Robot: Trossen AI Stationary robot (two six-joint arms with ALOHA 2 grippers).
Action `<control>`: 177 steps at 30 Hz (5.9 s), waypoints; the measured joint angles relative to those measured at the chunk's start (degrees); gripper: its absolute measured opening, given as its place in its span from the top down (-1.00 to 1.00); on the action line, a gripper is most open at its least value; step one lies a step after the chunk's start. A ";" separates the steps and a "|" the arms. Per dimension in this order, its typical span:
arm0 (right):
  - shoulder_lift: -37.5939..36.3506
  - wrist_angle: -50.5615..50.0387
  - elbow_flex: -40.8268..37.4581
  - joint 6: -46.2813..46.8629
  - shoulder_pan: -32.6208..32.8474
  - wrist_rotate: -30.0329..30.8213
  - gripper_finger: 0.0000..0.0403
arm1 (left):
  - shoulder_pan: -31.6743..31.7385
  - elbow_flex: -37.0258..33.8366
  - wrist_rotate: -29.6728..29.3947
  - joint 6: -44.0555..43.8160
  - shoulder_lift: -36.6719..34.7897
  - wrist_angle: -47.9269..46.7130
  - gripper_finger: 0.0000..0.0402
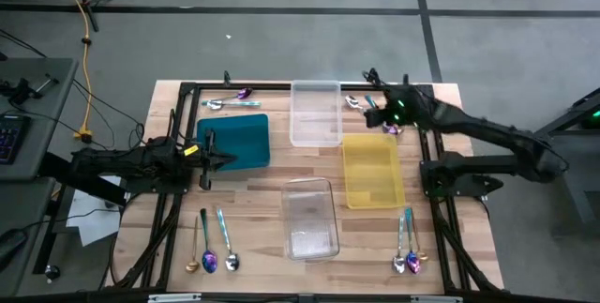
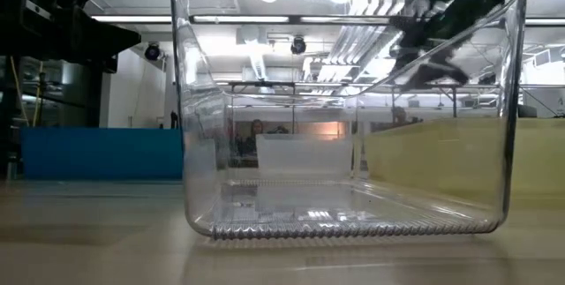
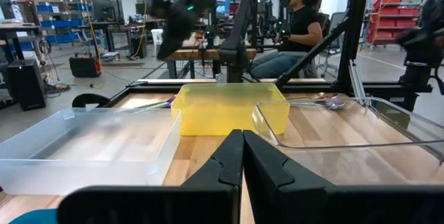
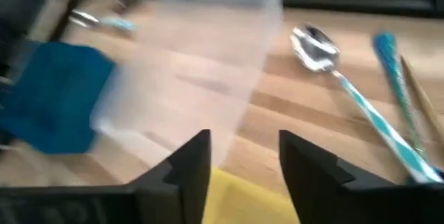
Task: Sort silverware by color (type)
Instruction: Put the white spoon into the yellow bin
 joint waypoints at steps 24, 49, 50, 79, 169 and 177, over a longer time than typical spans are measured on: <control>39.23 -15.56 20.49 -26.27 -13.88 -2.68 0.03 | 0.00 0.00 0.02 -0.01 0.01 0.00 0.98; 43.65 -15.59 20.55 -29.74 -13.86 2.21 0.35 | -0.02 0.00 0.02 0.00 0.01 0.00 0.98; 43.65 -15.59 20.55 -29.72 -13.84 2.21 0.36 | -0.02 0.00 0.02 0.00 0.01 0.00 0.98; 46.70 -16.71 20.77 -26.79 -13.75 0.30 0.38 | -0.02 0.00 0.00 -0.01 0.01 0.00 0.98; 28.20 -23.56 9.10 23.36 40.85 1.92 0.72 | -0.02 0.00 0.02 0.00 0.00 0.00 0.98; 28.04 -23.76 9.12 18.90 40.85 -0.70 0.54 | 0.00 0.00 0.01 0.00 0.01 0.00 0.98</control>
